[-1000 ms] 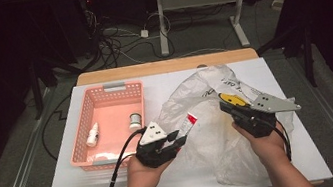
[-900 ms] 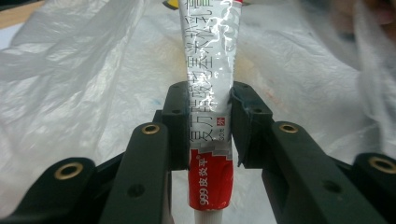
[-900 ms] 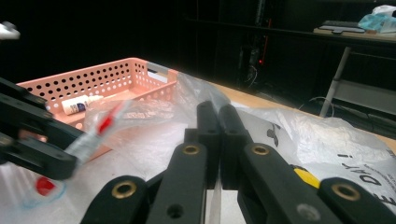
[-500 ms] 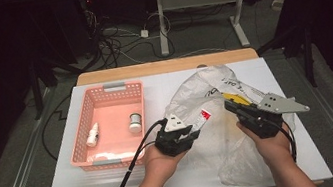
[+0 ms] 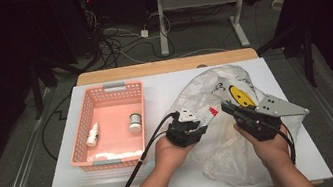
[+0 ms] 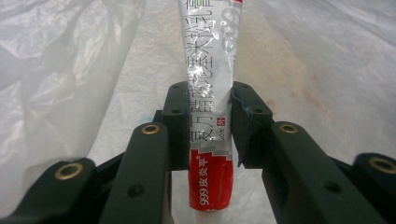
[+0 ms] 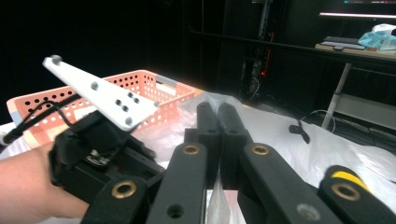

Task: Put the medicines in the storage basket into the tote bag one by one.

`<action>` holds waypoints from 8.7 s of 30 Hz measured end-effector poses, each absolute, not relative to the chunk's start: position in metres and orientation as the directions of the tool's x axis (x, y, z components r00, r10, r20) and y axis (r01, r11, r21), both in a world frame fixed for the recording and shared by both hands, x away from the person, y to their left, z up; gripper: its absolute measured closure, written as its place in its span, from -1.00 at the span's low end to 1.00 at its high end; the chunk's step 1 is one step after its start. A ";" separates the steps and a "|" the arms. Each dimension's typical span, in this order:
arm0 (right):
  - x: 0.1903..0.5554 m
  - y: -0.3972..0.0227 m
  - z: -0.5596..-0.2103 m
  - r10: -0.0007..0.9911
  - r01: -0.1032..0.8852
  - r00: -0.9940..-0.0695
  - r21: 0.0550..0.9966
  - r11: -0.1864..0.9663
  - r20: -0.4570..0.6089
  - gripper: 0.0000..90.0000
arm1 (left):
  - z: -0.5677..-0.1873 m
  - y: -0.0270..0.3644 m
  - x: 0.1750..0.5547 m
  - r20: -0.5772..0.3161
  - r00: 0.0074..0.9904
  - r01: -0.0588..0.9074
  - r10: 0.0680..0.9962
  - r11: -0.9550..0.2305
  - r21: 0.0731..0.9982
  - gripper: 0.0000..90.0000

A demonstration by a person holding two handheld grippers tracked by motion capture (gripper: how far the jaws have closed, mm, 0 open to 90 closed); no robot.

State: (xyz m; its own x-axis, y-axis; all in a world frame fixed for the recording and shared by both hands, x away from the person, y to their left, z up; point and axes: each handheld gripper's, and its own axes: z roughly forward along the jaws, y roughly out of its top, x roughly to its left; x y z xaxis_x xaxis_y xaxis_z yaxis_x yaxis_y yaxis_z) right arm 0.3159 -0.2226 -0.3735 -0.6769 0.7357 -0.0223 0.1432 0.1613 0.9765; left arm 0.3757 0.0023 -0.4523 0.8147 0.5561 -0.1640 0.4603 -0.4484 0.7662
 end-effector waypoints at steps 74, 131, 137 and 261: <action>0.328 -0.232 -0.386 0.748 0.177 -0.663 0.970 0.164 -0.006 1.00 | -0.442 0.049 0.321 -0.232 0.811 0.474 0.536 -0.372 0.798 -1.00; 0.328 -0.234 -0.385 0.751 0.172 -0.660 0.971 0.163 -0.009 1.00 | -0.427 0.213 0.317 -0.246 0.568 0.564 0.785 -0.154 0.811 -1.00; 0.327 -0.234 -0.383 0.748 0.167 -0.664 0.973 0.159 -0.008 1.00 | -0.406 0.212 0.322 -0.233 0.562 0.539 0.793 -0.138 0.831 -1.00; 0.327 -0.239 -0.381 0.754 0.166 -0.656 0.976 0.137 0.006 1.00 | -0.432 0.187 0.438 -0.185 0.442 0.811 0.878 -0.303 0.501 0.19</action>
State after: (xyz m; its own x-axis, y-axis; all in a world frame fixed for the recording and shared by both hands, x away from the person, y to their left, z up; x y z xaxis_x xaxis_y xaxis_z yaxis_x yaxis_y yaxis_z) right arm 0.3272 -0.2393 -0.3806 -0.6564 0.7544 0.0056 0.1662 0.1373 0.9765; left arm 0.4376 0.1866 -0.4321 0.4416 0.8780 -0.1847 0.8110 -0.3026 0.5007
